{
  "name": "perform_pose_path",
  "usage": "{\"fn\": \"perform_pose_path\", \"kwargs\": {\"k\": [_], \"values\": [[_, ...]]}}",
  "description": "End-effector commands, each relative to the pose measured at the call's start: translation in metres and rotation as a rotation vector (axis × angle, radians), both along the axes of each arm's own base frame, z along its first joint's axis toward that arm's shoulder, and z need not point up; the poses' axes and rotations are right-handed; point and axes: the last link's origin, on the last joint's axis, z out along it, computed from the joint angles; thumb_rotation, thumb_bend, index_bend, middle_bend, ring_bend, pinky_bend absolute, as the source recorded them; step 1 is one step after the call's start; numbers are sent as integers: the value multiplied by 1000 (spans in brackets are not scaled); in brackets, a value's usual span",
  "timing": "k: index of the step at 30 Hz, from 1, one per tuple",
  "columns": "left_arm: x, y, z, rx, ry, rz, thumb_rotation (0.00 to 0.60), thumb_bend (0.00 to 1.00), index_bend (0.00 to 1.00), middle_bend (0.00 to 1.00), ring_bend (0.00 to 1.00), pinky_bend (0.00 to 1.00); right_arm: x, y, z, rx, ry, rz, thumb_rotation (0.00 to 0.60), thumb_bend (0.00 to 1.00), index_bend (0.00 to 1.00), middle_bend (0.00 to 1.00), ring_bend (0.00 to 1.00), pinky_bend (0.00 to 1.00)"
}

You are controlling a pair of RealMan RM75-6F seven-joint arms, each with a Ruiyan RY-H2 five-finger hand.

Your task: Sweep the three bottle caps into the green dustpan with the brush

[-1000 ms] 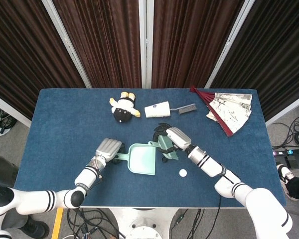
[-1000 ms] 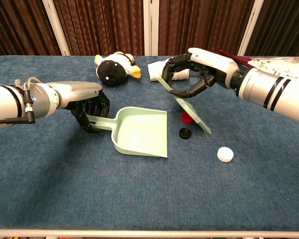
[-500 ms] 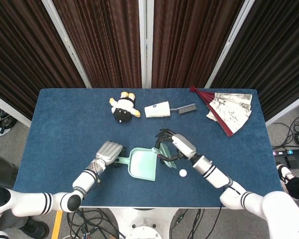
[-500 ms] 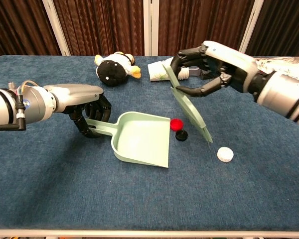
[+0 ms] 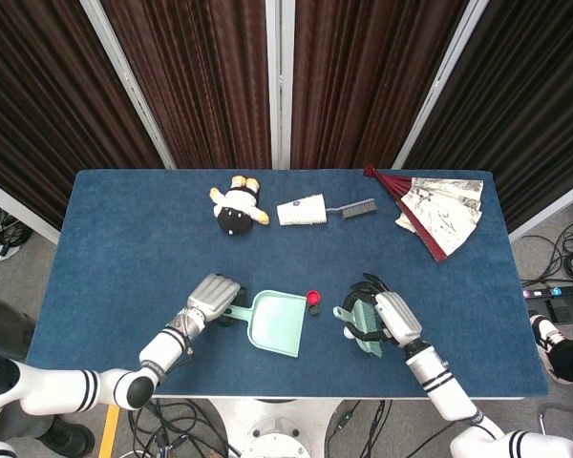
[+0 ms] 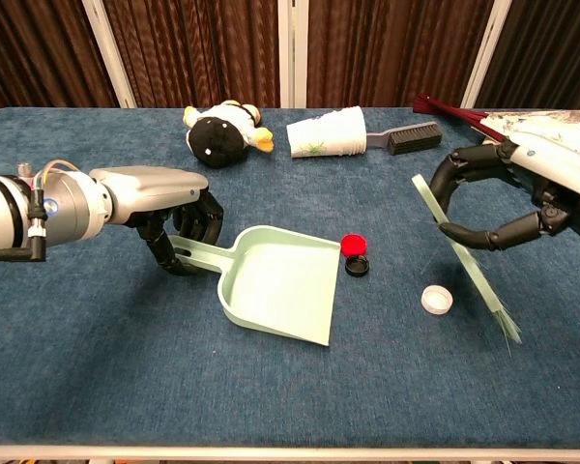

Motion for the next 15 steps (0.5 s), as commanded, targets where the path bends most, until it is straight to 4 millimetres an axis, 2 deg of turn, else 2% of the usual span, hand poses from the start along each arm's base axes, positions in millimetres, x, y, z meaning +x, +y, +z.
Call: {"fn": "perform_pose_path", "kwargs": {"k": [1, 7, 15], "values": [[-1, 2, 1, 22, 6, 7, 600, 362, 615, 585, 464, 349, 4, 3, -12, -53, -4, -14, 600, 616, 721, 571, 212, 59], [-5, 6, 2, 74, 3, 51, 600, 368, 615, 586, 468, 350, 23, -7, -33, -121, -12, 18, 600, 602, 721, 571, 212, 33], [-9, 7, 2, 84, 1, 73, 600, 368, 615, 587, 468, 350, 48, -33, -62, -167, -28, 41, 600, 601, 721, 570, 212, 33]]}}
